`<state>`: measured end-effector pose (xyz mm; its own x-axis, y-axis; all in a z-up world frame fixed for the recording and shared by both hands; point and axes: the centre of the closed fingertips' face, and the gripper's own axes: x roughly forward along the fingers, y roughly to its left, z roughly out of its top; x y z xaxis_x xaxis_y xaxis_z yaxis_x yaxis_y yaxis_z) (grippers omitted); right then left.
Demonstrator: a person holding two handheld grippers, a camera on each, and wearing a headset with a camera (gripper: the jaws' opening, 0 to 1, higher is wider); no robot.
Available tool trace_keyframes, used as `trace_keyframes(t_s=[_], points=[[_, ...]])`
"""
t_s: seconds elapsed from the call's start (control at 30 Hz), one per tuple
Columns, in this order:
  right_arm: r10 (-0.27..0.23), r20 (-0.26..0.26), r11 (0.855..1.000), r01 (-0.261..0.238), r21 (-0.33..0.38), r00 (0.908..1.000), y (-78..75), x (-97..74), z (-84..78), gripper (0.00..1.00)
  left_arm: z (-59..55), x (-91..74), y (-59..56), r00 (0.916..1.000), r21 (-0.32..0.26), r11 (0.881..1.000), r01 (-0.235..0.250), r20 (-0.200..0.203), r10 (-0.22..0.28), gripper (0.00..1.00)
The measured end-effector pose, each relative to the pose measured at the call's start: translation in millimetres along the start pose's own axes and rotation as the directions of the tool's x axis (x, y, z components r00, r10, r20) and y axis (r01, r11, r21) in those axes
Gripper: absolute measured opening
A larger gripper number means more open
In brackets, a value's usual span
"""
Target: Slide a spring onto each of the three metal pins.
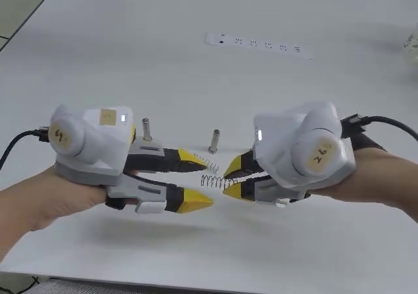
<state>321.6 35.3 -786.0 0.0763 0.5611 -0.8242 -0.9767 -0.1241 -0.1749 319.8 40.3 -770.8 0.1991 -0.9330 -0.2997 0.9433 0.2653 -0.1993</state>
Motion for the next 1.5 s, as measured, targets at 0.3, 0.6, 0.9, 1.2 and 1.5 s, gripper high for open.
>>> trace_keyframes(t_s=[0.3,0.6,0.9,1.2,1.5], points=[[0.007,0.004,1.000,-0.007,-0.007,1.0000,1.8,1.0,3.3,0.13,2.0,3.0,-0.5,0.9997,0.011,1.000,0.010,0.021,-0.010,0.23],[0.005,0.020,1.000,-0.005,0.007,0.9998,2.3,-1.5,3.9,0.13,3.9,4.4,-1.6,0.9989,0.010,1.000,0.013,0.045,-0.014,0.13],[0.000,0.036,1.000,-0.001,0.016,0.9994,2.4,-2.0,6.8,0.13,3.9,3.1,-0.5,0.9990,0.012,1.000,0.009,0.043,-0.009,0.11],[0.000,0.040,1.000,-0.001,0.016,0.9992,2.6,-2.6,7.3,0.13,4.2,2.5,-1.7,0.9989,0.024,1.000,0.010,0.045,-0.011,0.09],[0.005,0.046,1.000,-0.005,0.018,0.9989,2.5,-3.5,7.7,0.13,6.1,1.5,-3.2,0.9985,0.030,0.999,0.021,0.051,-0.023,0.08]])
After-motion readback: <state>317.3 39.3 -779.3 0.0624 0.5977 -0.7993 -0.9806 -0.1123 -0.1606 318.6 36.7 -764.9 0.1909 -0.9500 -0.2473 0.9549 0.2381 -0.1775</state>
